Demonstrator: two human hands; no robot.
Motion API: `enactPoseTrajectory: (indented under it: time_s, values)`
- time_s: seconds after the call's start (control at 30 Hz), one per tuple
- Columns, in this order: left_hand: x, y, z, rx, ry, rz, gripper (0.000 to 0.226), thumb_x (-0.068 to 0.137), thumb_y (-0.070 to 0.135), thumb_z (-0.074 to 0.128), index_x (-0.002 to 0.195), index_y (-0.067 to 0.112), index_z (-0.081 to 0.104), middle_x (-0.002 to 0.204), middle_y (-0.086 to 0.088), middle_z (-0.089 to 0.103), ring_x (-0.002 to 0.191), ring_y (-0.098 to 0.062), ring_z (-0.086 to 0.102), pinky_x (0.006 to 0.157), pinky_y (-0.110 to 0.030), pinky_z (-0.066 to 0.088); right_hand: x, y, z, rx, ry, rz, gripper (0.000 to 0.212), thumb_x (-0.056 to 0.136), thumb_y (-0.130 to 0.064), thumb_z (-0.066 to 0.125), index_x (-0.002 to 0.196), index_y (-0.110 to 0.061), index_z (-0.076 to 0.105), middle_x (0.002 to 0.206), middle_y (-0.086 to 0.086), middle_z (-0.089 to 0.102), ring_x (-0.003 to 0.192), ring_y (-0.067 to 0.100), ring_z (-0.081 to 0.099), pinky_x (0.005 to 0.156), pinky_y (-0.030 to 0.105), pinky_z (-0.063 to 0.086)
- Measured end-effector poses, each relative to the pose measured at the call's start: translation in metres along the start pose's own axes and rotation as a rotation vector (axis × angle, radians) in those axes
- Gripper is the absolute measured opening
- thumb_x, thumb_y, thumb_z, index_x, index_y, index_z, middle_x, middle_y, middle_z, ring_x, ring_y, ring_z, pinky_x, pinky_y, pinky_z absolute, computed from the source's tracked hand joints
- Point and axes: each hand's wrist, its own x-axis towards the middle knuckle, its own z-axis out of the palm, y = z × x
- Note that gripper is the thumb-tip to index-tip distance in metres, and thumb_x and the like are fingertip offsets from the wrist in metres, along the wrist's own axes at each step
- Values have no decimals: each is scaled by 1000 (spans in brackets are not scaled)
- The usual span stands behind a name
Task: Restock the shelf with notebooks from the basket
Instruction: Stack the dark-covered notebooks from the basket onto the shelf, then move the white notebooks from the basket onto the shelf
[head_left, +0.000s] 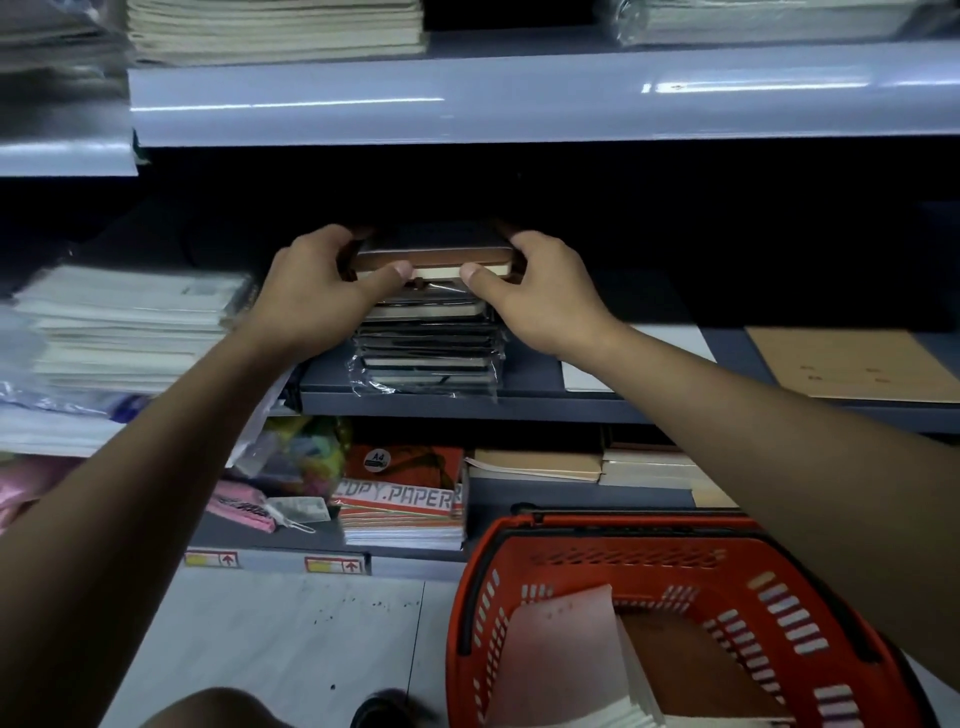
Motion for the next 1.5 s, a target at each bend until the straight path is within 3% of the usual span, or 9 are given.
enactPoseTrajectory:
  time_s: [0.17,0.27,0.4,0.6,0.7,0.83,1.0,1.17,1.5]
  values:
    - [-18,5,-6,-33,49,-5,37,96,44,64,127,23,68,113,6,71,108,-12,63,92,-27,44,-8,4,-9,-8,6,-12,28,94,-35,71,110,-13,69,99,-1,72,92,14,68,84,28,53]
    - [-30,16,-14,31,104,81,31,95,35,66,121,19,73,108,4,73,103,-13,64,90,-28,46,-16,5,-15,-3,7,-17,46,93,-39,70,132,-16,64,117,4,63,110,22,65,102,40,53]
    - [-48,33,-25,96,146,171,27,92,29,68,113,16,76,102,4,70,102,-20,65,90,-35,51,-34,2,-26,24,27,-38,57,95,-32,72,147,-16,55,130,1,57,117,14,60,105,35,52]
    - [-78,55,-25,117,120,200,27,89,34,68,114,25,73,111,1,65,106,-23,61,95,-42,51,-69,-1,-48,21,49,-76,46,95,-28,71,139,-17,61,120,-2,59,108,12,61,101,33,53]
    - [-97,68,-18,81,107,191,26,91,30,68,116,25,70,113,5,64,102,-14,61,91,-35,49,-87,0,-58,20,63,-85,40,95,-27,71,133,-18,65,115,-3,60,103,13,63,100,34,54]
    - [-117,83,-7,25,77,223,27,87,28,67,114,23,70,110,6,66,94,-12,65,92,-38,55,-109,4,-73,6,77,-99,31,95,-28,70,126,-20,68,110,-3,61,96,14,64,96,33,55]
    - [-138,96,13,14,31,228,23,90,23,68,113,23,69,97,13,67,83,6,62,87,-30,54,-138,19,-89,4,106,-102,20,97,-28,68,116,-22,70,103,-9,60,89,6,60,88,27,53]
    - [-158,95,46,10,-78,210,27,91,25,65,118,23,67,102,10,68,88,-1,63,85,-33,54,-162,44,-94,-63,81,-61,19,99,-28,63,116,-22,70,103,-7,62,84,6,59,81,26,51]
    - [-200,42,146,-46,-359,-83,25,91,21,64,116,19,67,95,5,71,83,-15,67,83,-32,56,-202,127,-61,-97,-111,127,18,99,-23,65,115,-17,71,100,-1,64,77,2,55,80,24,44]
